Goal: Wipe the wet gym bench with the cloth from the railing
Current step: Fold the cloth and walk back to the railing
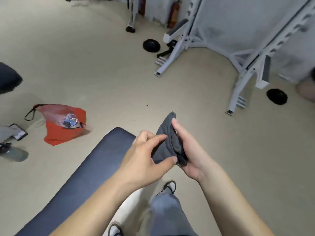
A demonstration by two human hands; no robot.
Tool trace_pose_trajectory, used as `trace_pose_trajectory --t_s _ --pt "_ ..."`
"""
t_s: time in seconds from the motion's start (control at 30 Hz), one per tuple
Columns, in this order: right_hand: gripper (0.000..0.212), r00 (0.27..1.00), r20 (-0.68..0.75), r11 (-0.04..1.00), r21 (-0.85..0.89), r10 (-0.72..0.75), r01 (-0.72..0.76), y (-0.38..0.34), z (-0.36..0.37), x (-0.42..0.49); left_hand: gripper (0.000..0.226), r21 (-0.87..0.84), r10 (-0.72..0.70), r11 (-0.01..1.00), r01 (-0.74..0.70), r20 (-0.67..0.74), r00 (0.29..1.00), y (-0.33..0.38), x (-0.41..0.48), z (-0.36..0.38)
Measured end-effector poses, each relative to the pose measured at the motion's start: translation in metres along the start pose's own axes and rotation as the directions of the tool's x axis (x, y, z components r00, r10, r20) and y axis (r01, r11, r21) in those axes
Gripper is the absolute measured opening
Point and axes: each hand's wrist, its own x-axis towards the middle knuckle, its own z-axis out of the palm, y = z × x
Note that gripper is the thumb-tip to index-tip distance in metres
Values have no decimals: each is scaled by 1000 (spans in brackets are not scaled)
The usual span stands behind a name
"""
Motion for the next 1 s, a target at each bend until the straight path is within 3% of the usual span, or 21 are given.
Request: trace_pose_trajectory --t_s 0.17,0.33,0.5,0.6,0.77,0.93,1.0 --pt "60 968 -250 982 182 -8 55 -6 -140 -15 77 61 169 979 -194 282 944 69 73 101" --pt "37 853 -522 956 248 -3 155 -24 -279 -36 61 -38 284 953 -300 456 843 139 144 218" --pt "30 802 -593 958 187 -68 220 -52 -372 -75 49 -141 370 925 -352 540 756 214 185 306" --pt "29 746 -658 916 229 -103 328 -43 -418 -89 40 -167 344 935 -312 634 693 251 202 356" --pt "32 582 -812 871 317 44 376 -29 -490 -109 22 -248 332 943 -222 746 578 291 230 447" --pt "30 455 -873 805 392 174 446 -31 -576 -111 42 -243 194 968 62 882 430 351 277 534" --pt "30 421 -885 764 408 197 501 -43 -609 -113 41 -196 147 973 120 932 331 383 299 564"
